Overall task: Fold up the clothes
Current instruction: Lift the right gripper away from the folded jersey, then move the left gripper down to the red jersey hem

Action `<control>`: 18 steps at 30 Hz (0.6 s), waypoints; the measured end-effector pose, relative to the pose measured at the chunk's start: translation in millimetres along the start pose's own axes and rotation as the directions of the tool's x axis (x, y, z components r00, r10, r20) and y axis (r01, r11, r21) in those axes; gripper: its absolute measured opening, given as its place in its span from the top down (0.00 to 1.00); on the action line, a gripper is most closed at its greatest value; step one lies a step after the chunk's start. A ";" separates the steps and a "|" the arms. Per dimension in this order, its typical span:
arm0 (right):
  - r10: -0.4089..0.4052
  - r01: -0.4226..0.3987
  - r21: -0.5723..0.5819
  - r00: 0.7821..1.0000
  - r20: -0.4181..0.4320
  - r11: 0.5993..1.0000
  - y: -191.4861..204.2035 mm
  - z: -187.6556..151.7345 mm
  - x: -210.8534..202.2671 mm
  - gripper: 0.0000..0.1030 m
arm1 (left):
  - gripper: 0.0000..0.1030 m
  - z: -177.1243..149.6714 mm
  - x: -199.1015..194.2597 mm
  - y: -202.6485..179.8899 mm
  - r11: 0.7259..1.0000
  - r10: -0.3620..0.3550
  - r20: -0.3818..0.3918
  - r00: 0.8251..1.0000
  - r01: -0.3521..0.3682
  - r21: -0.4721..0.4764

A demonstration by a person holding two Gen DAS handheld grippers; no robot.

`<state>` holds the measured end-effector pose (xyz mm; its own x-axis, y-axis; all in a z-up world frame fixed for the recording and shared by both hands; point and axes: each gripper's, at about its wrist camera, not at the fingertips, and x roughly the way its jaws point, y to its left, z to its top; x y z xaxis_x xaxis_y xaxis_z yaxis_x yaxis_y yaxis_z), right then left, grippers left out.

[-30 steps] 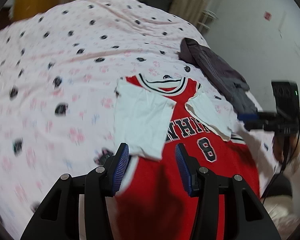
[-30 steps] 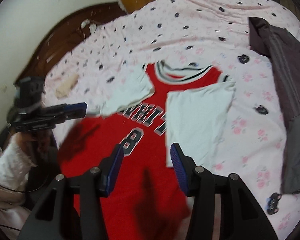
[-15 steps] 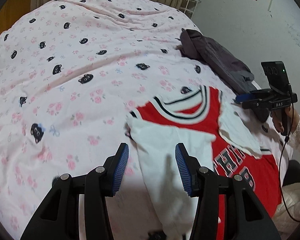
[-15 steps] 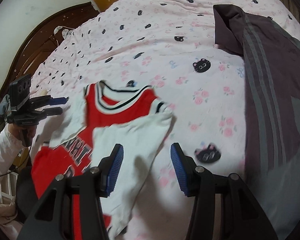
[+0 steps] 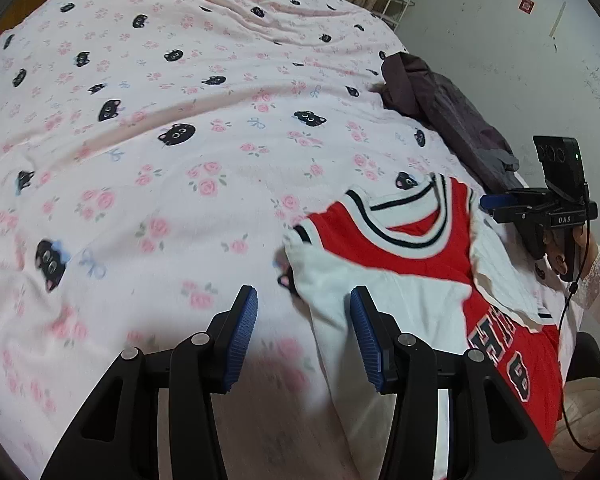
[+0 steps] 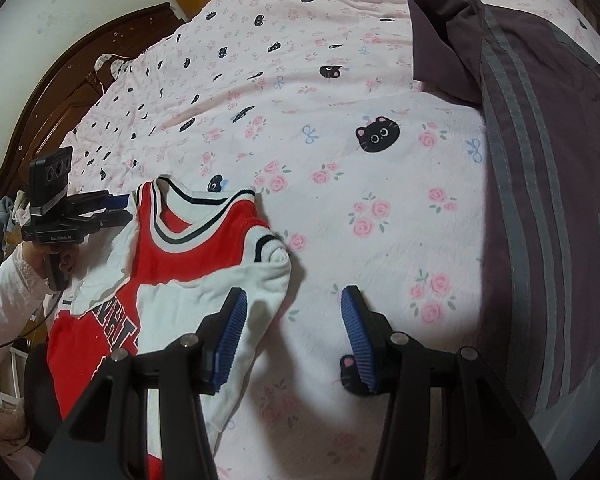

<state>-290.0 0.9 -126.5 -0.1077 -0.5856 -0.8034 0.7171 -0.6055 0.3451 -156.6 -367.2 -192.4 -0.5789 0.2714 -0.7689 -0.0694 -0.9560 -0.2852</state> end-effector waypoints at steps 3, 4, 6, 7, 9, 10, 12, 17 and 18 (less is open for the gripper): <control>-0.001 0.002 -0.029 1.000 0.016 1.000 11.2 -17.9 -15.5 0.51 | 0.58 -30.6 -26.5 -16.1 0.998 0.017 0.004 1.000 -0.018 0.055; 0.004 -0.003 -0.039 1.000 0.017 0.999 15.9 -27.0 -21.7 0.51 | 0.58 -42.9 -35.5 -21.9 0.997 0.027 0.001 1.000 -0.027 0.073; 0.015 -0.015 -0.052 1.000 0.017 0.999 24.8 -47.2 -33.4 0.51 | 0.58 -66.0 -50.6 -32.1 0.997 0.036 -0.008 0.999 -0.035 0.074; 0.020 -0.020 -0.056 1.000 0.013 0.998 29.7 -59.2 -38.8 0.51 | 0.58 -77.6 -58.2 -37.2 0.996 0.040 -0.013 0.999 -0.039 0.074; 0.023 -0.023 -0.064 1.000 0.002 0.998 39.1 -81.7 -47.7 0.51 | 0.58 -100.8 -73.3 -47.3 0.996 0.049 -0.022 0.999 -0.047 0.075; 0.020 -0.020 -0.067 1.000 -0.002 0.998 44.0 -92.0 -51.6 0.51 | 0.58 -112.4 -81.6 -53.4 0.996 0.056 -0.018 0.998 -0.055 0.065; 0.016 -0.017 -0.075 1.000 -0.011 0.997 56.2 -113.2 -58.9 0.51 | 0.58 -131.8 -95.3 -64.9 0.996 0.068 -0.013 0.998 -0.067 0.050; -0.005 -0.001 -0.121 0.999 -0.046 0.993 88.7 -158.1 -72.2 0.51 | 0.58 -172.2 -118.0 -90.0 0.997 0.079 -0.021 0.997 -0.079 0.020; -0.004 -0.003 -0.127 0.999 -0.054 0.992 94.5 -165.7 -74.3 0.51 | 0.58 -176.9 -120.3 -94.0 0.997 0.079 -0.022 0.997 -0.078 0.018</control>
<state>-100.2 76.5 -114.6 -0.0737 -0.5532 -0.8298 0.7992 -0.5304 0.2827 63.3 -290.2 -174.3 -0.5642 0.1979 -0.8016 -0.0384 -0.9761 -0.2139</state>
